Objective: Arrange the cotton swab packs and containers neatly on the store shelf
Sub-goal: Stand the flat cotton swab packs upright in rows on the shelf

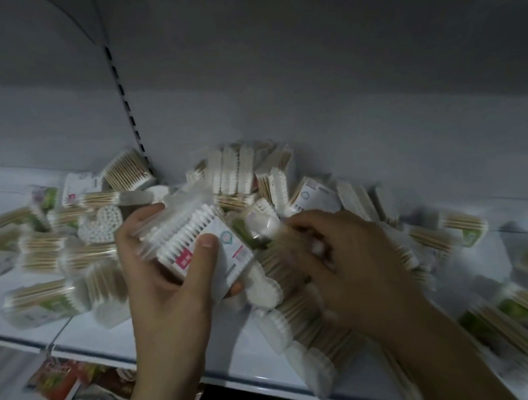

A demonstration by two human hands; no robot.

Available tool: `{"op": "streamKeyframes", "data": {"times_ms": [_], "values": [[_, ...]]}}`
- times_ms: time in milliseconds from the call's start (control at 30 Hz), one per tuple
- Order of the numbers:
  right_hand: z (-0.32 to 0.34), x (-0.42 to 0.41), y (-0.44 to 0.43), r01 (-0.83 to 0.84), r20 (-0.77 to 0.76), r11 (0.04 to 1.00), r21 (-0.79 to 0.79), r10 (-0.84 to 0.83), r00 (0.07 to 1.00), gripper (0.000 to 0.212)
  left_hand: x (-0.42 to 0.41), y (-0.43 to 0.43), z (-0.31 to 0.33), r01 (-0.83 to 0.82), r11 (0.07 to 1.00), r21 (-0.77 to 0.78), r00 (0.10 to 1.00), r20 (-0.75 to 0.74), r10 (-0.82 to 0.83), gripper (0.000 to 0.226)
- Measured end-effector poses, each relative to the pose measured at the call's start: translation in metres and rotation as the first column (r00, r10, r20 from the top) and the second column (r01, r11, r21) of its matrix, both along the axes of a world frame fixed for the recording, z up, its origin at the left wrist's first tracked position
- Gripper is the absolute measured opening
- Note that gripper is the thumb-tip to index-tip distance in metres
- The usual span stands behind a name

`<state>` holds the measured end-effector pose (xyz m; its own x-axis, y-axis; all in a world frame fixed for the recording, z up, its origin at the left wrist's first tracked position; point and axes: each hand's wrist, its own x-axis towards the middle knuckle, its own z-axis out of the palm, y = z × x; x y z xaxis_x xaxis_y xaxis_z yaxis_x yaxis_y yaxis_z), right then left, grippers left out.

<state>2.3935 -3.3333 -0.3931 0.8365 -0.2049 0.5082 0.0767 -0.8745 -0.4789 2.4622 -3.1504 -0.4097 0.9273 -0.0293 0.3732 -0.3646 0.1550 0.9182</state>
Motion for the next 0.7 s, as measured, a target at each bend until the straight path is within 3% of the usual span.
{"op": "streamKeyframes", "data": {"times_ms": [133, 233, 300, 400, 467, 533, 700], "values": [[0.014, -0.011, 0.005, 0.042, 0.267, 0.98, 0.197, -0.095, 0.959, 0.025, 0.003, -0.013, 0.009, -0.034, 0.999, -0.02, 0.999, 0.021, 0.034, 0.042], [0.017, -0.013, 0.016, 0.052, 0.306, 0.974, 0.22, -0.12, 0.945, 0.025, -0.01, -0.029, 0.018, 0.087, 0.99, -0.107, 0.995, -0.028, -0.091, 0.04], [0.016, -0.014, 0.023, 0.002, 0.322, 0.979, 0.203, -0.068, 0.944, 0.019, -0.018, -0.039, 0.023, 0.217, 0.948, -0.234, 0.962, -0.112, -0.248, 0.054], [0.013, -0.019, 0.026, -0.139, 0.383, 0.96, 0.243, 0.037, 0.923, 0.019, -0.019, -0.049, 0.03, 0.287, 0.905, -0.313, 0.923, -0.161, -0.349, 0.081], [0.014, -0.023, 0.025, -0.253, 0.379, 0.872, 0.419, 0.085, 0.922, 0.035, -0.016, -0.054, 0.035, 0.317, 0.873, -0.372, 0.899, -0.174, -0.401, 0.074], [0.016, -0.024, 0.023, -0.374, 0.403, 0.714, 0.592, 0.14, 0.904, 0.043, -0.014, -0.057, 0.036, 0.338, 0.844, -0.416, 0.882, -0.173, -0.438, 0.063], [0.03, -0.028, 0.021, -0.5, 0.455, 0.453, 0.738, 0.214, 0.865, 0.043, -0.023, -0.068, 0.037, 0.407, 0.798, -0.444, 0.837, -0.168, -0.521, 0.026]]}}
